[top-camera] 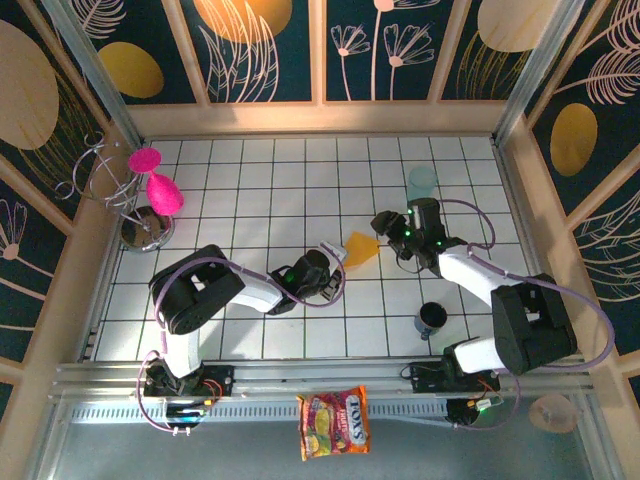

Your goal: Fold a paper plane with a square sheet of paper (pick it up from the middle)

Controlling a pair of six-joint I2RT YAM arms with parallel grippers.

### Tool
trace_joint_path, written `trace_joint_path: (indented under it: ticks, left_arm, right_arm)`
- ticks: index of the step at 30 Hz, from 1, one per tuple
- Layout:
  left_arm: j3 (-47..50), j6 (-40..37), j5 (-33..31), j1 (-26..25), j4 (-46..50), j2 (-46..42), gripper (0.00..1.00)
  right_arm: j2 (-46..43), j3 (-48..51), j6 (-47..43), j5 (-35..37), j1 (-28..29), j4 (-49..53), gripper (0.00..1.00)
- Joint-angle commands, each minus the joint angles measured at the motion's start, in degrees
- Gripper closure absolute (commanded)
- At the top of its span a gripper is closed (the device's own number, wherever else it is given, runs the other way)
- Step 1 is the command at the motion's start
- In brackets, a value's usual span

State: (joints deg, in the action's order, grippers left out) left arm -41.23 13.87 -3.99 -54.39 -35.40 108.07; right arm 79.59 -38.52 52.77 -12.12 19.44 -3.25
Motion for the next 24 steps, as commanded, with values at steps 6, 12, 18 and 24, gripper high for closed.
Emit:
trace_joint_path:
  ticks: [6,12,18,24]
  left_arm:
    - [1.4,-1.6,-3.6,0.0,0.0,-2.1,0.88]
    - [1.8,-3.2,-7.1,0.0,0.2,-4.1,0.88]
    - [1.9,-4.1,-7.7,0.0,0.2,-4.5,0.88]
    - [2.1,-4.5,-7.6,0.0,0.3,-4.4,0.88]
  right_arm:
    - [2.3,-0.1,-1.3,-1.9,1.4,5.6,0.32]
    - [4.7,-0.1,2.9,-3.5,4.9,2.9,0.31]
    - [4.1,3.1,8.5,-4.3,7.1,-6.5,0.32]
    - [6.8,0.8,8.4,-5.5,7.5,-6.6,0.33]
